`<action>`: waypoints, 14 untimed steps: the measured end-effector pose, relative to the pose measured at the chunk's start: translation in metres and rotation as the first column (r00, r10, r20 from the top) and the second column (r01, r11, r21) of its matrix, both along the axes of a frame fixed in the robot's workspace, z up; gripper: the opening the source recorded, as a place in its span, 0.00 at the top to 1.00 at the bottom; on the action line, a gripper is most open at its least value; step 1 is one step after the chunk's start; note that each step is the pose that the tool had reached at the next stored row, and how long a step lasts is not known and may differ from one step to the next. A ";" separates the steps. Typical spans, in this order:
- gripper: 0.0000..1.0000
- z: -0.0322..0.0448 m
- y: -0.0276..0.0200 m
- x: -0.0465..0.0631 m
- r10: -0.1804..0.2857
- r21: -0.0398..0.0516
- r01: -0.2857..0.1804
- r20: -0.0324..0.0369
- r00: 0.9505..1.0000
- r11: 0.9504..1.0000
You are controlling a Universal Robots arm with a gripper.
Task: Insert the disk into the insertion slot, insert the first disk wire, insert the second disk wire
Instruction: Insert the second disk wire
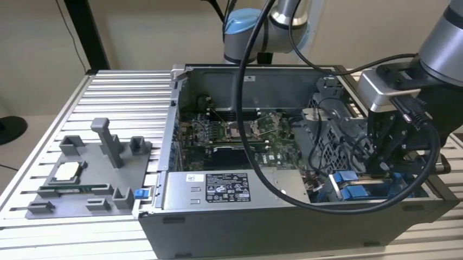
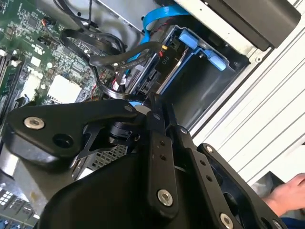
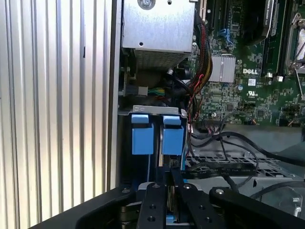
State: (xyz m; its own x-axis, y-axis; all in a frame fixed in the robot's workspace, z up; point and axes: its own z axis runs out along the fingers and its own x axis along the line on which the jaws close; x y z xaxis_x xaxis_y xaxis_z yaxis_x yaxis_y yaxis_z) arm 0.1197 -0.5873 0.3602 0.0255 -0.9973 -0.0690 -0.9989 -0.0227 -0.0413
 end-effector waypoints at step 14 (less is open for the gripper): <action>1.00 -0.0007 0.0000 0.000 0.000 0.000 0.000 0.000 1.000 1.000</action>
